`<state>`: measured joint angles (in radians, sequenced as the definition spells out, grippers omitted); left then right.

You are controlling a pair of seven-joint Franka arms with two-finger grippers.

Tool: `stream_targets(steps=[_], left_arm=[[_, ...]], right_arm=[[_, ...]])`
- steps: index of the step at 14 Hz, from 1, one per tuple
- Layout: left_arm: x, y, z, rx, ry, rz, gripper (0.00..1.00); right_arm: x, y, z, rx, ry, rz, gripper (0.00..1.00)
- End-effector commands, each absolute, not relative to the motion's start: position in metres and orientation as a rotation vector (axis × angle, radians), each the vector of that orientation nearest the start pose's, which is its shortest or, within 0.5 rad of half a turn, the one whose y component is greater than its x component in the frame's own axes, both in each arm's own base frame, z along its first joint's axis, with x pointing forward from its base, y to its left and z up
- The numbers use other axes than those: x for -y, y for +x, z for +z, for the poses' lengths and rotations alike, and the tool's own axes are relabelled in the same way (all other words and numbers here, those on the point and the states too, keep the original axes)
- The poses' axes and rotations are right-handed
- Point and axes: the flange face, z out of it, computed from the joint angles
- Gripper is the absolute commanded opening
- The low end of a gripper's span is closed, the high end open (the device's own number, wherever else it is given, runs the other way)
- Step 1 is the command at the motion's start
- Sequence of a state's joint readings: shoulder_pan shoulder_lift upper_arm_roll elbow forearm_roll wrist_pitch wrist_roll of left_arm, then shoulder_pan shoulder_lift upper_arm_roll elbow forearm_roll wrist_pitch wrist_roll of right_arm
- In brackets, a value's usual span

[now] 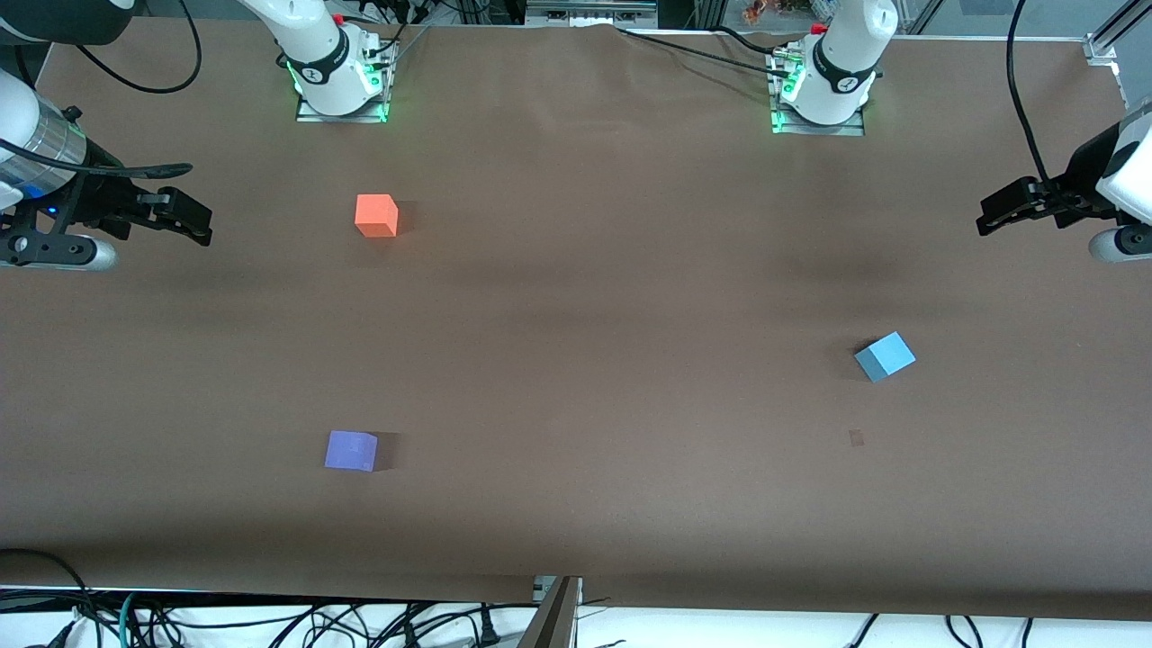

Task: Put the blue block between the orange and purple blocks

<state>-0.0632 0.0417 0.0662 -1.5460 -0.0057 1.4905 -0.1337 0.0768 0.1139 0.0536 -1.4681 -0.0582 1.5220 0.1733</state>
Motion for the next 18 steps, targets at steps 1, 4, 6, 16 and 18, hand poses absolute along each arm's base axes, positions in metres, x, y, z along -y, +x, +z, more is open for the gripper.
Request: stream_targets(steps=[1, 4, 6, 16, 18], left_arm=[[0.0007, 0.5532, 0.6143, 0.214, -3.157, 0.136, 1.0], [0.0035, 0.5538, 0.6144, 0.209, -3.158, 0.139, 1.0], [0.0027, 0.5538, 0.6144, 0.211, -3.158, 0.139, 1.0], [0.0063, 0.5499, 0.6098, 0.179, -3.142, 0.195, 1.0], [0.0, 0.5513, 0.6087, 0.206, -3.15, 0.199, 1.0]], right_arm=[[-0.0667, 0.5796, 0.6059, -0.068, -3.199, 0.07, 1.0], [-0.0668, 0.579, 0.6067, -0.068, -3.198, 0.07, 1.0], [-0.0716, 0.5784, 0.6067, -0.049, -3.201, 0.069, 1.0], [-0.0696, 0.5789, 0.6068, -0.066, -3.149, 0.076, 1.0], [-0.07, 0.5789, 0.6068, -0.056, -3.146, 0.077, 1.0]])
